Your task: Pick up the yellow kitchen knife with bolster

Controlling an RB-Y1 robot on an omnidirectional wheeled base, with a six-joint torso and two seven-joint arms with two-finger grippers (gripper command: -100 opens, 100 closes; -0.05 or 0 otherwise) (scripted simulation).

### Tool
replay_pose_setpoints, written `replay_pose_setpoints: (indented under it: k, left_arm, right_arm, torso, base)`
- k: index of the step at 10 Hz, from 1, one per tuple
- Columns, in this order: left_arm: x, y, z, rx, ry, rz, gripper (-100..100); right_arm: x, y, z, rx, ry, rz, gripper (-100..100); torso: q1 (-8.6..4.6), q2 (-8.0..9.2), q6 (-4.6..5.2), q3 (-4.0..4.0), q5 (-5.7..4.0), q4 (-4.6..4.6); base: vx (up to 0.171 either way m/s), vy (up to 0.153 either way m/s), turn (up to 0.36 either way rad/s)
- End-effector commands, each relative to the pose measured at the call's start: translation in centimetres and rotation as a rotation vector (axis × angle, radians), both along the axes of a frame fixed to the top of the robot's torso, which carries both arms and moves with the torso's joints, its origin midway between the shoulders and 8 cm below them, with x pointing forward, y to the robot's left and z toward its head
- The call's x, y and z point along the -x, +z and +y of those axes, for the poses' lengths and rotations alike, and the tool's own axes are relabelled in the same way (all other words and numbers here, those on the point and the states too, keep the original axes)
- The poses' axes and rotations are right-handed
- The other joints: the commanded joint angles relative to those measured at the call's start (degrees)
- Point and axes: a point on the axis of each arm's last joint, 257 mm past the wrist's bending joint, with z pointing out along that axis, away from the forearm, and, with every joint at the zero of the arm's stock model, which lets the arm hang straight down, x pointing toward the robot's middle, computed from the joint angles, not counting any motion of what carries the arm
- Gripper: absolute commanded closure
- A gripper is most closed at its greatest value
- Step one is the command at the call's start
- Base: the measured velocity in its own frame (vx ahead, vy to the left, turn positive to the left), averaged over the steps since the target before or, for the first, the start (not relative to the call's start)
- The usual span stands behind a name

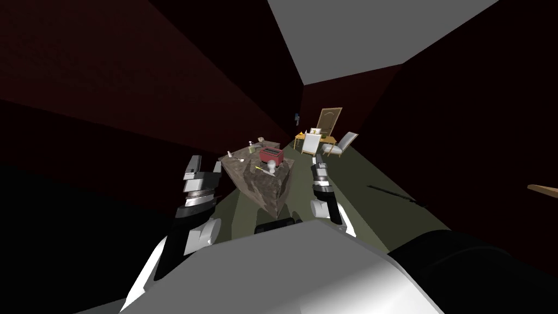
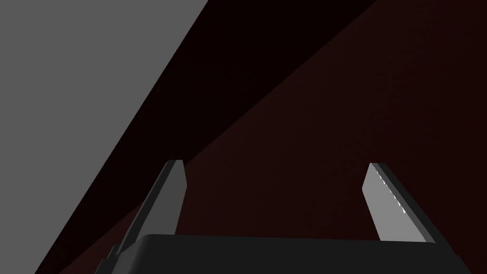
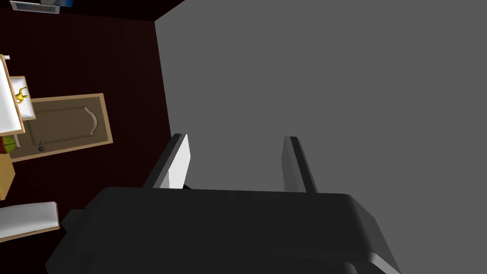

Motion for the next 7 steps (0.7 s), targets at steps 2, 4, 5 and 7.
replay_pose_setpoints:
  k: [2, 4, 5, 7]
  left_arm:
    - [-1.2, -0.5, 0.1, 0.014, -0.014, 0.049, -100]
    - [-2.0, -0.9, 0.2, 0.025, -0.023, 0.083, -100]
    - [-2.5, -1.0, 0.1, 0.035, -0.036, 0.100, -100]
    - [-3.4, -1.6, 0.2, 0.049, -0.044, 0.143, -100]
  right_arm:
    - [0.0, 0.0, 0.0, 0.000, 0.000, 0.000, 0]
    - [0.0, 0.0, 0.0, 0.000, 0.000, 0.000, 0]
    - [0.0, 0.0, 0.0, 0.000, 0.000, 0.000, 0]
    - [0.0, 0.0, 0.0, 0.000, 0.000, 0.000, 0]
  torso:
    - [-0.04, 0.01, -0.02, 0.01, -0.01, 0.00]
    - [-0.07, -0.02, -0.02, -0.01, -0.01, 0.00]
    - [-0.07, -0.01, 0.00, 0.00, -0.02, 0.00]
    - [-0.01, -0.02, -0.03, -0.01, 0.00, 0.00]
  base:
    - [0.002, 0.037, -0.071]
    - [0.004, 0.029, -0.092]
    - [0.008, 0.052, -0.214]
    - [0.001, 0.044, -0.088]
